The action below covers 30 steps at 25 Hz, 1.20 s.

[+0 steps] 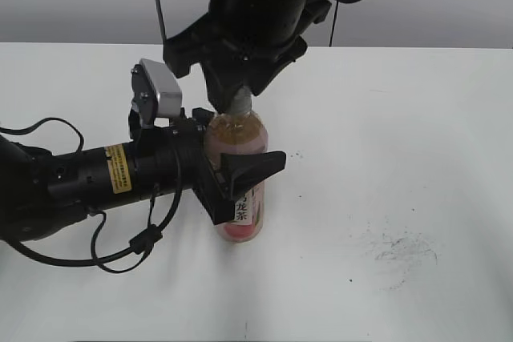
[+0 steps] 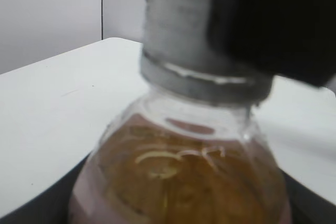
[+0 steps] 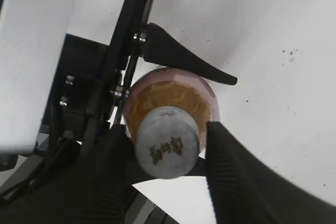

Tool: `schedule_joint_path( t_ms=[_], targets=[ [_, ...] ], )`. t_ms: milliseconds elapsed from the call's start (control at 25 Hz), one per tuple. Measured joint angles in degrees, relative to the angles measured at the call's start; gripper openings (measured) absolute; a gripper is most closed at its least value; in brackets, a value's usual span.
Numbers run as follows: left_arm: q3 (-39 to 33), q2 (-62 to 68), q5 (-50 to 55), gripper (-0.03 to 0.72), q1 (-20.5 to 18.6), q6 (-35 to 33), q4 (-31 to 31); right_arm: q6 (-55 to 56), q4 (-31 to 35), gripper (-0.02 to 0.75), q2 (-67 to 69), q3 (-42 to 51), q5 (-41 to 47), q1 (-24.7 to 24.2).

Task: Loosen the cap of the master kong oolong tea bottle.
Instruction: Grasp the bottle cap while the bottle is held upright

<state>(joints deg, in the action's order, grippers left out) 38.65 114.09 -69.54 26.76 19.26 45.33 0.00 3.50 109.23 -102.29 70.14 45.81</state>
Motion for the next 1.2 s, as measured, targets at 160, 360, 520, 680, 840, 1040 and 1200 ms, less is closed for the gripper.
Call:
schedule_joint_path(
  t_ms=[160, 360, 520, 680, 840, 1040, 1200],
  targets=[
    [0.0, 0.0, 0.0, 0.446, 0.0, 0.0, -0.06, -4.6, 0.05, 0.264, 0.0, 0.0, 0.0, 0.0],
    [0.0, 0.0, 0.01, 0.446, 0.0, 0.0, -0.07, -24.1, 0.1, 0.264, 0.0, 0.0, 0.0, -0.17],
    [0.0, 0.0, 0.01, 0.446, 0.0, 0.0, 0.04, -49.7, 0.45, 0.264, 0.0, 0.0, 0.0, -0.21],
    [0.0, 0.0, 0.01, 0.446, 0.0, -0.16, 0.23, -79.56, 1.0, 0.264, -0.09, 0.0, 0.0, -0.15],
    [0.0, 0.0, 0.01, 0.446, 0.0, -0.2, 0.34, -108.78, -0.09, 0.264, -0.09, -0.05, 0.0, 0.85],
    [0.0, 0.0, -0.13, 0.446, -0.05, -0.2, 0.57, -118.28, -0.01, 0.264, -0.09, -0.05, 0.0, 1.01],
    [0.0, 0.0, -0.08, 0.446, 0.0, -0.2, 0.45, -97.22, 0.6, 0.386, -0.06, -0.05, -0.01, 1.36]
  ],
)
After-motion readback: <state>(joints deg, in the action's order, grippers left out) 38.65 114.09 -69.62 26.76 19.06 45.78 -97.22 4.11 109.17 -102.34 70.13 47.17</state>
